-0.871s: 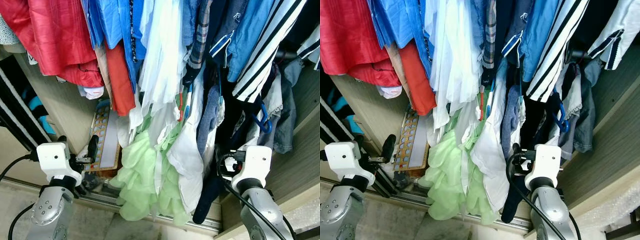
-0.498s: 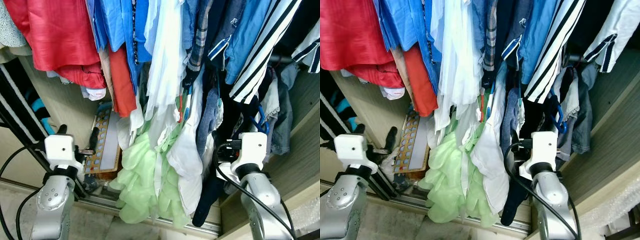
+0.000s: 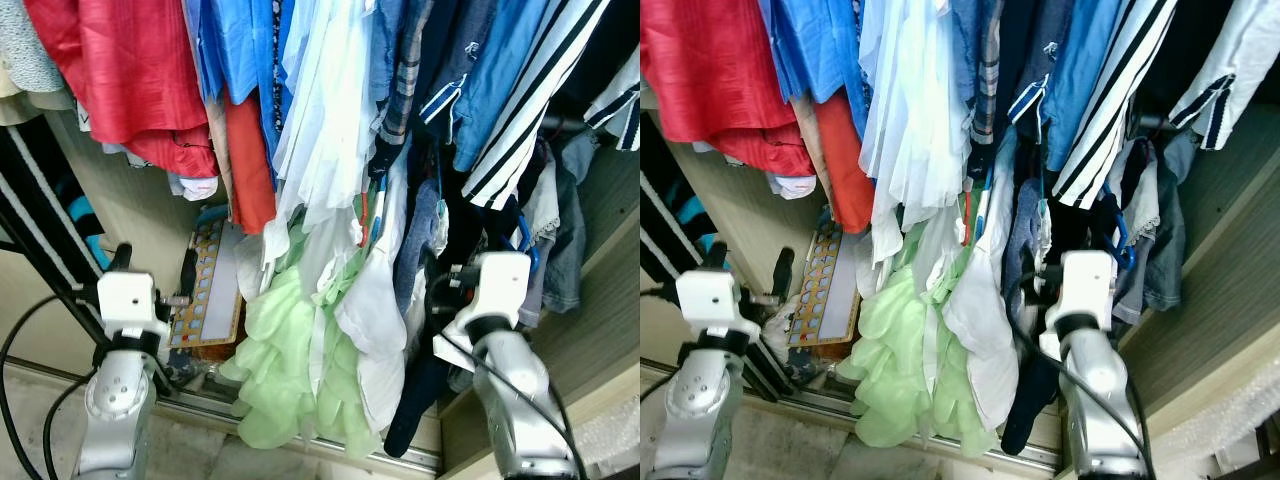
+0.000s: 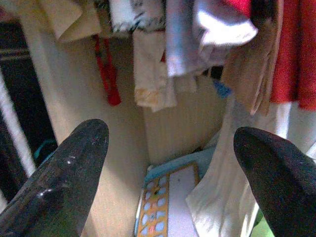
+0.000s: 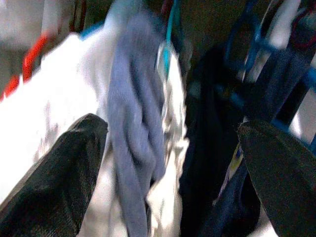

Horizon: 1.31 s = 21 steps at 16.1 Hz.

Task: Clean up the room

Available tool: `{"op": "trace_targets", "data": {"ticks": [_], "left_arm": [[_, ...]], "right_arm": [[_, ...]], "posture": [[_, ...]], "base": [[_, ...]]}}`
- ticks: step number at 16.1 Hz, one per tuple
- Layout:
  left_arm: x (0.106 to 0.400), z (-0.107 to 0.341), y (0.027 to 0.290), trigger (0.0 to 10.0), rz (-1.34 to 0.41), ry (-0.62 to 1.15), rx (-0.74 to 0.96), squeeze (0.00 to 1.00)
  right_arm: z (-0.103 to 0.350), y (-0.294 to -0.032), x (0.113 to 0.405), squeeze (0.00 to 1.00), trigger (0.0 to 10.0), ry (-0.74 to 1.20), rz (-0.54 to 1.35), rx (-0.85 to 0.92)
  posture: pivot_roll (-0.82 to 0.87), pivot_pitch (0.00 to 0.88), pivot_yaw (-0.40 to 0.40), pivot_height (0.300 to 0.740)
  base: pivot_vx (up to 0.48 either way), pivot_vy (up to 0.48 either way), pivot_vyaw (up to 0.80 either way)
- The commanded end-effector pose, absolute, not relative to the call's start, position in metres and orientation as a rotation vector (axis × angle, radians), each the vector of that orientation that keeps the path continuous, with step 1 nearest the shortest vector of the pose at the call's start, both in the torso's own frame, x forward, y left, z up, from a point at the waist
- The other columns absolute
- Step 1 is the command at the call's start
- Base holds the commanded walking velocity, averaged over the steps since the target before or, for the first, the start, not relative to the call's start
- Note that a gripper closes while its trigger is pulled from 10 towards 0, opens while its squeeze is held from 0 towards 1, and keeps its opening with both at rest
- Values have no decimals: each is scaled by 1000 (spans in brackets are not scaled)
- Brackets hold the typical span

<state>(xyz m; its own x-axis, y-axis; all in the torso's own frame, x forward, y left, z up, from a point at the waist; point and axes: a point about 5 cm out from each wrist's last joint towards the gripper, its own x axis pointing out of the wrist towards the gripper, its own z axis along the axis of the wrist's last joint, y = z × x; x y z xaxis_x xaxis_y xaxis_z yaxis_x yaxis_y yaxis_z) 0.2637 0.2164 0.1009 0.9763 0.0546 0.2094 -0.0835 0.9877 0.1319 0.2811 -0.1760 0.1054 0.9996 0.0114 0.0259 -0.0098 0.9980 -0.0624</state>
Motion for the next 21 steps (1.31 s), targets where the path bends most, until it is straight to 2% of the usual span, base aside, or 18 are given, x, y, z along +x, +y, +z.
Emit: {"op": "trace_targets", "data": {"ticks": [1, 5, 7, 13, 18, 21], "left_arm": [[263, 90, 217, 10000, 83, -180, 133, 0], [257, 67, 220, 10000, 95, -122, 144, 0], [256, 66, 217, 10000, 90, -128, 140, 0], [256, 72, 224, 10000, 58, -157, 161, 0], [219, 75, 241, 10000, 46, -130, 182, 0], [217, 78, 237, 10000, 25, -126, 189, 0]], "right_arm": [[95, -176, 281, 0, 10000, -5, 15, -81], [75, -185, 279, 0, 10000, 60, 7, -86], [70, -188, 273, 0, 10000, 69, -30, -157], [78, -191, 261, 0, 10000, 15, -55, -176], [88, -203, 227, 0, 10000, 29, -69, -190], [91, -195, 230, 0, 10000, 32, -55, -181]], "posture": [[-68, 0, -38, 740], [-78, 0, -47, 740], [-85, 0, -40, 740], [-107, 0, -5, 740], [-82, 0, -7, 740], [-68, 0, -5, 740]], "base": [[0, 0, 0], [0, 0, 0], [0, 0, 0], [0, 0, 0], [0, 0, 0], [0, 0, 0]]}}
